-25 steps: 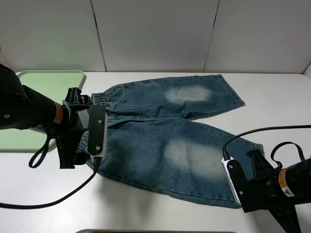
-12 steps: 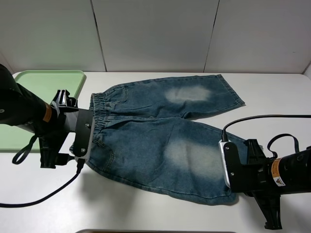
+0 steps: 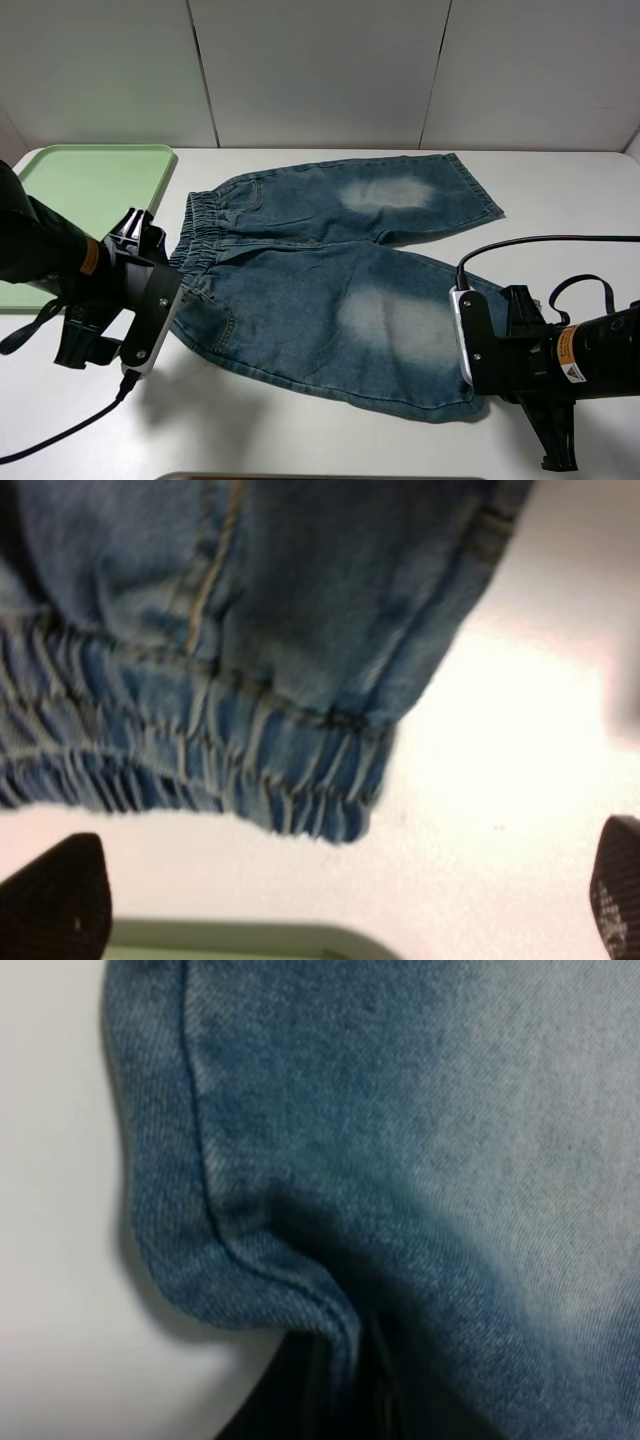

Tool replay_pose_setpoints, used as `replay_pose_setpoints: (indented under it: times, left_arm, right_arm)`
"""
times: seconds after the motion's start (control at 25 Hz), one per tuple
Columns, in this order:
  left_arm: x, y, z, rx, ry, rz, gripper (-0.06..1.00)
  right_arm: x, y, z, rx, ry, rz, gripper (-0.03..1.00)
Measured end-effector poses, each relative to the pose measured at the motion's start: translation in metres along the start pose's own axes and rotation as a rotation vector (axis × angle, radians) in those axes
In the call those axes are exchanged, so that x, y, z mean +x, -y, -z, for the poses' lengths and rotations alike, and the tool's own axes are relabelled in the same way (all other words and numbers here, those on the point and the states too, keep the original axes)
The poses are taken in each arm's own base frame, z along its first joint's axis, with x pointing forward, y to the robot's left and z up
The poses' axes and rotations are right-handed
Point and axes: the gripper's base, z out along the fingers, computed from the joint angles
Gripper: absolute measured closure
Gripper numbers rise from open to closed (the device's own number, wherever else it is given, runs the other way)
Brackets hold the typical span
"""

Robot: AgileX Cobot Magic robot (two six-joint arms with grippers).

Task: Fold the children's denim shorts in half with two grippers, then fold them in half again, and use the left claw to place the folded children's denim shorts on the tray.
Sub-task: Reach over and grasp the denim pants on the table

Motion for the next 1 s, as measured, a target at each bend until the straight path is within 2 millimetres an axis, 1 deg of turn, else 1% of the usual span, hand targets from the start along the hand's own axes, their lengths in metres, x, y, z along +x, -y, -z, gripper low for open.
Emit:
replay_pose_setpoints:
  times: [0.12,0.36,0.6,0.72,0.92,1.0]
  left_arm:
    - [-0.001,0.001,-0.003,0.001,0.008,-0.024,0.0]
    - [-0.004,0.007,-0.023,0.044,0.032,-0.034,0.02]
    - [-0.008,0.01,-0.036,0.049,0.066,-0.035,0.04]
    - [-0.009,0.01,-0.039,0.05,0.073,-0.038,0.05]
    - [-0.004,0.003,-0.043,0.009,0.089,0.0,0.05]
    - [0.004,-0.003,-0.046,-0.004,0.079,0.054,0.05]
  right_arm:
    - [0.0,0.0,0.0,0.0,0.0,0.0,0.92]
    - [0.0,0.0,0.0,0.0,0.0,0.0,0.92]
    - [-0.001,0.0,0.0,0.005,0.007,-0.001,0.92]
    - [-0.001,0.0,0.0,0.005,0.007,-0.001,0.92]
    - [-0.001,0.001,0.0,0.011,0.013,-0.001,0.92]
    - [-0.001,0.001,0.0,0.012,0.015,-0.001,0.92]
